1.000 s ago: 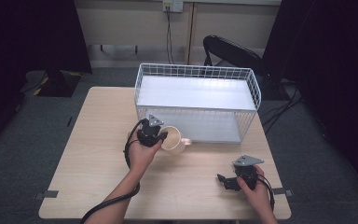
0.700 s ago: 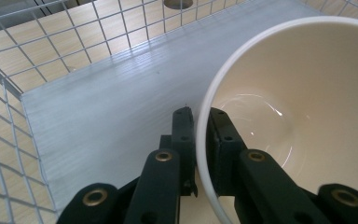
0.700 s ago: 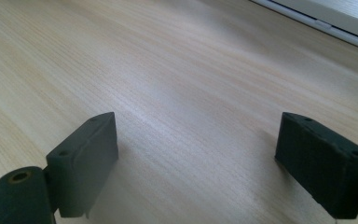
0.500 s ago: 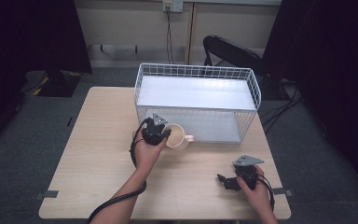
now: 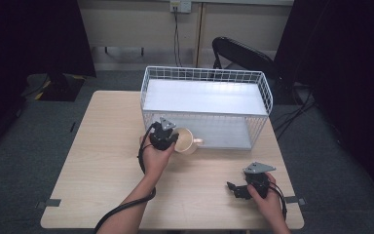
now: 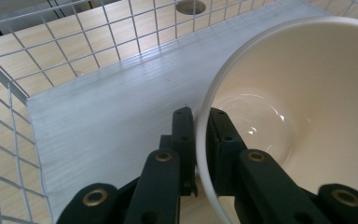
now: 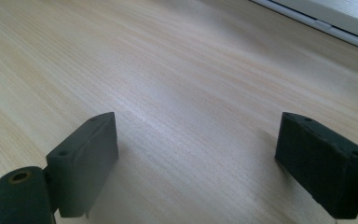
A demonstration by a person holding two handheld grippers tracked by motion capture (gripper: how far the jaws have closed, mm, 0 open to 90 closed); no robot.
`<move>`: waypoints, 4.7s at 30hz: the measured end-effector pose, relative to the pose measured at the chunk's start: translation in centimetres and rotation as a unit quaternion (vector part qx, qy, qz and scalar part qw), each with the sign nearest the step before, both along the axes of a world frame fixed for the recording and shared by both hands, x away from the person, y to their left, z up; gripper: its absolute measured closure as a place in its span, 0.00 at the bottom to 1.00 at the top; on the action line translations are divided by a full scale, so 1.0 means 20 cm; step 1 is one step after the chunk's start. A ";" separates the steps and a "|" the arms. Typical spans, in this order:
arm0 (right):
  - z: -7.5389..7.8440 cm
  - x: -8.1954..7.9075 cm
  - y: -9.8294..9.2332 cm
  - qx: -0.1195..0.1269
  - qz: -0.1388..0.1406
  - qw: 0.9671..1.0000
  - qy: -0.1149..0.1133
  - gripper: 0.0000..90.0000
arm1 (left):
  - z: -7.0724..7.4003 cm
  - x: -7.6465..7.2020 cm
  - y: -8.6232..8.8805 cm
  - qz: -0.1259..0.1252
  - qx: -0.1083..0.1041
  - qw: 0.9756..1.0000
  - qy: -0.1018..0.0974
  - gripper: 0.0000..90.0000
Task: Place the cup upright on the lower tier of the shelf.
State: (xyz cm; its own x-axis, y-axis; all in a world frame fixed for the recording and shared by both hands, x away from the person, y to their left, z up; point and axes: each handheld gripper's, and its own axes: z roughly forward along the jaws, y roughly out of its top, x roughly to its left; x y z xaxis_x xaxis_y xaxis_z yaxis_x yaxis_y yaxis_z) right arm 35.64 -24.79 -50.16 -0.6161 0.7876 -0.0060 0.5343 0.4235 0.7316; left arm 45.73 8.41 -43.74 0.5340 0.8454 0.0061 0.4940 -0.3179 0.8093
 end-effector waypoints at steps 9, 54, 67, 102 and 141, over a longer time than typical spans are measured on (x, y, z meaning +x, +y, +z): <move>0.00 0.00 0.00 0.000 0.000 1.000 0.000 0.14 | 0.00 0.02 0.01 0.006 0.005 1.000 -0.005 0.92; 0.00 0.00 0.00 0.000 0.000 1.000 0.000 0.14 | -0.05 0.05 -0.04 0.066 -0.033 0.995 -0.060 0.66; 0.00 0.00 0.00 0.000 0.000 1.000 0.000 0.14 | -0.03 0.03 -0.03 0.042 -0.064 0.994 -0.076 0.43; 0.00 0.00 0.00 0.000 0.000 1.000 0.000 0.14 | 0.05 -0.07 -0.02 0.007 -0.066 0.997 -0.050 0.18; 0.00 0.00 0.00 0.001 0.001 1.000 0.000 0.13 | -0.11 -0.02 -0.01 0.002 -0.037 0.999 0.001 0.48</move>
State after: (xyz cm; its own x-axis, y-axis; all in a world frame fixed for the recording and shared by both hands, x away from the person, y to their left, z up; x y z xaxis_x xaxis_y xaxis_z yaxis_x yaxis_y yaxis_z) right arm 35.70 -24.74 -50.17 -0.6174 0.7867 -0.0049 0.5338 0.4235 0.7319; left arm 45.34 8.20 -45.86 0.5312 0.8453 -0.0577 0.4973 -0.2560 0.8289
